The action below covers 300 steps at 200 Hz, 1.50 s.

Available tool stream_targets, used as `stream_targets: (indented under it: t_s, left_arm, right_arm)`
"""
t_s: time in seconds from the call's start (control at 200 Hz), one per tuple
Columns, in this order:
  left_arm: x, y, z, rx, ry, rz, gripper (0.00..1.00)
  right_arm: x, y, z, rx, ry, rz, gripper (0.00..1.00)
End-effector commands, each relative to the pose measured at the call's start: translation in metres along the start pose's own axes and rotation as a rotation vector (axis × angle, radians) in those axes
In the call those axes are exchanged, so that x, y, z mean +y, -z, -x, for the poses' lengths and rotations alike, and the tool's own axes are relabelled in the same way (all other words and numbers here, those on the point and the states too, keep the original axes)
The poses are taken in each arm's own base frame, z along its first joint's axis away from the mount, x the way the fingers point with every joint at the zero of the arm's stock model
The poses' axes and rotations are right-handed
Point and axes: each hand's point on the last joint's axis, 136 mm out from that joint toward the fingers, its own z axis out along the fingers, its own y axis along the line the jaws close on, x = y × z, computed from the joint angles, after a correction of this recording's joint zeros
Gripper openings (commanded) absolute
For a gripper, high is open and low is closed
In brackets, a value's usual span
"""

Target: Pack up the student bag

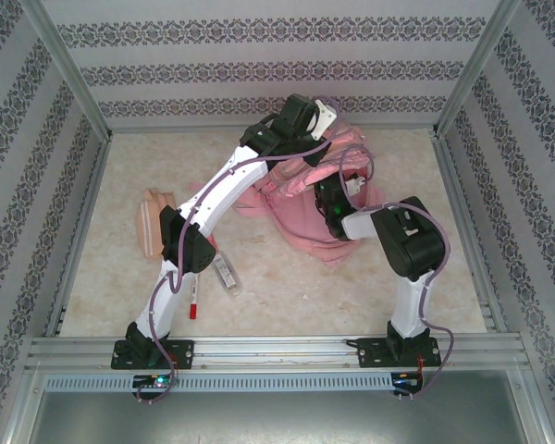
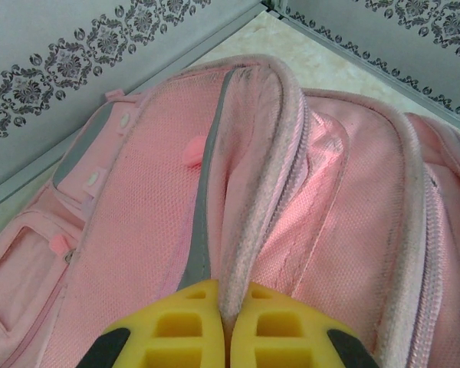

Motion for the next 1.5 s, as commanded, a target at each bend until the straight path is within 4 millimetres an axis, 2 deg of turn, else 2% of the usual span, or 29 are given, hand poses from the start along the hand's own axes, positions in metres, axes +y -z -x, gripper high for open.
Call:
stream_targets:
  t_s: [0.0, 0.11, 0.22, 0.345, 0.51, 0.67, 0.72, 0.814, 0.929, 1.029, 1.114, 1.154, 1.199, 1.239, 1.309, 1.424, 1.494]
  left_arm:
    - [-0.012, 0.056, 0.08, -0.271, -0.021, -0.03, 0.0]
    - [-0.006, 0.047, 0.072, -0.243, -0.033, -0.015, 0.0]
    - [0.005, 0.033, 0.058, -0.197, -0.038, 0.001, 0.0]
    - [0.015, 0.019, 0.041, -0.145, -0.037, 0.014, 0.0]
    - [0.023, 0.006, 0.03, -0.115, -0.041, 0.018, 0.0]
    - [0.027, -0.003, 0.022, -0.096, -0.03, 0.004, 0.0]
    - [0.025, -0.005, 0.018, -0.084, -0.034, -0.005, 0.0]
    - [0.021, -0.009, 0.008, -0.052, -0.052, -0.034, 0.16]
    - [0.013, -0.013, -0.003, -0.019, -0.069, -0.08, 0.17]
    - [0.011, -0.016, -0.003, -0.026, -0.071, -0.096, 0.18]
    - [-0.002, -0.007, -0.001, -0.028, -0.086, -0.169, 0.31]
    - [-0.002, 0.001, -0.002, -0.011, -0.07, -0.167, 0.35]
    - [0.004, 0.01, -0.008, 0.026, -0.022, -0.146, 0.44]
    - [0.009, 0.02, -0.015, 0.068, 0.038, -0.147, 0.51]
    - [0.02, 0.038, -0.033, 0.154, 0.175, -0.15, 0.53]
    - [0.038, 0.06, -0.088, 0.364, 0.412, -0.097, 0.54]
    - [0.041, 0.067, -0.122, 0.457, 0.49, -0.089, 0.54]
  right_arm:
    - [0.014, -0.006, -0.003, -0.028, -0.077, 0.06, 0.18]
    - [-0.004, 0.005, -0.009, 0.01, -0.108, -0.016, 0.38]
    - [-0.025, 0.025, -0.004, 0.038, -0.136, -0.128, 0.49]
    - [-0.041, 0.052, 0.005, 0.068, -0.116, -0.253, 0.61]
    - [-0.053, 0.086, 0.013, 0.122, -0.122, -0.339, 0.66]
    - [-0.062, 0.123, 0.022, 0.186, -0.071, -0.39, 0.64]
    - [-0.06, 0.136, 0.028, 0.206, -0.009, -0.396, 0.64]
    - [-0.047, 0.153, 0.043, 0.263, 0.192, -0.357, 0.65]
    - [-0.038, 0.166, 0.064, 0.345, 0.42, -0.346, 0.66]
    - [-0.02, 0.18, 0.067, 0.438, 0.615, -0.3, 0.63]
    - [-0.003, 0.201, 0.068, 0.478, 0.8, -0.266, 0.62]
    - [0.003, 0.213, 0.07, 0.485, 0.873, -0.251, 0.62]
    - [0.006, 0.227, 0.075, 0.477, 0.938, -0.261, 0.62]
    - [0.01, 0.238, 0.077, 0.473, 0.981, -0.246, 0.62]
    - [0.015, 0.253, 0.072, 0.498, 1.044, -0.212, 0.61]
    - [0.02, 0.259, 0.049, 0.609, 1.136, -0.162, 0.6]
    - [0.027, 0.255, 0.024, 0.708, 1.183, -0.099, 0.6]
